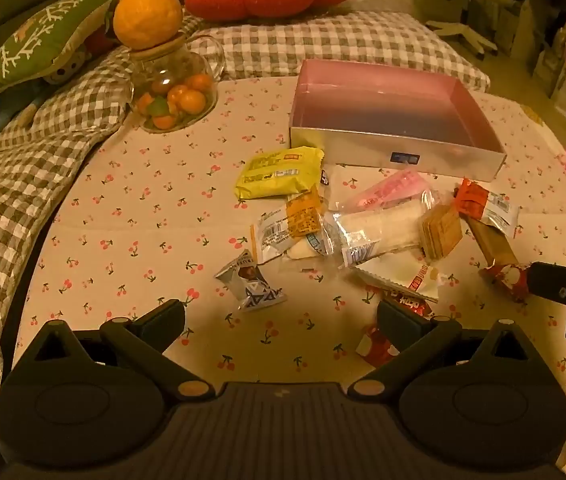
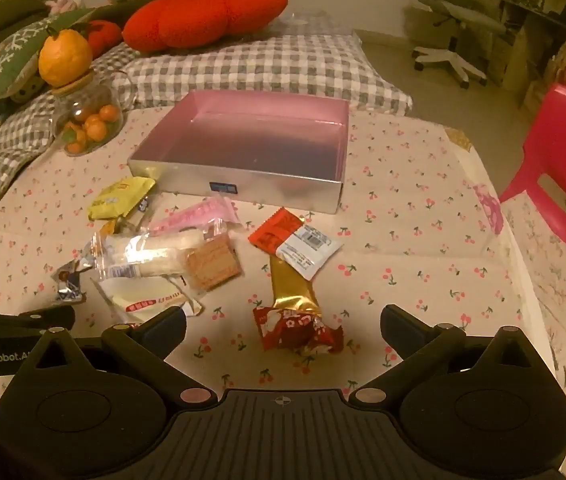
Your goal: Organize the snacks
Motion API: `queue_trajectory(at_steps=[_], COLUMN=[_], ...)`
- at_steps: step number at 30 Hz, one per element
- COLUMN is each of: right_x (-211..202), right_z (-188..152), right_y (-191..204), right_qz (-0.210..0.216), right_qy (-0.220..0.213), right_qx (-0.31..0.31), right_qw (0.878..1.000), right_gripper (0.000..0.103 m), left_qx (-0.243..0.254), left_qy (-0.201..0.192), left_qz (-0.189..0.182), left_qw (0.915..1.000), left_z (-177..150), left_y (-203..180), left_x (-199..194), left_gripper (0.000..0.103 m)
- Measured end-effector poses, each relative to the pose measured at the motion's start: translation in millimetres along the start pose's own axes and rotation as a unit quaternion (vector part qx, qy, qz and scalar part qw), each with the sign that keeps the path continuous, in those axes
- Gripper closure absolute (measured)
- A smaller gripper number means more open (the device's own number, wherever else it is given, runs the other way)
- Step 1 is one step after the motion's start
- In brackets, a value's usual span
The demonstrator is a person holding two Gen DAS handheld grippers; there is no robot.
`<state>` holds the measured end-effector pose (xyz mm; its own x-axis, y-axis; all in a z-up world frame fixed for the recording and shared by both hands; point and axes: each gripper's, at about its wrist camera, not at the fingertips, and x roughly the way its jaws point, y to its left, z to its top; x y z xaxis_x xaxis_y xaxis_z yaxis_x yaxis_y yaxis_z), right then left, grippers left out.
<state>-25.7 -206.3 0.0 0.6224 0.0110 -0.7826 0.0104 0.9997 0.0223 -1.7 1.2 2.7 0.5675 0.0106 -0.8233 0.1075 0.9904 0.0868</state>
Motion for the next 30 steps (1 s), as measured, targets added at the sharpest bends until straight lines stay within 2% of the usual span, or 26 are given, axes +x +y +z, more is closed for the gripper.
queue_trajectory(at_steps=[30], right_x=[0.6], right_z=[-0.7], right_y=[0.8], right_qz=[0.000], right_qy=[0.003], right_qx=[-0.002], right_qw=[1.000], right_gripper=[0.000], left_qx=[0.000], left_qy=[0.000], left_qz=[-0.001], left_qw=[1.0000], left_z=[0.2], left_y=[-0.9], left_x=[-0.4], left_gripper=[0.000])
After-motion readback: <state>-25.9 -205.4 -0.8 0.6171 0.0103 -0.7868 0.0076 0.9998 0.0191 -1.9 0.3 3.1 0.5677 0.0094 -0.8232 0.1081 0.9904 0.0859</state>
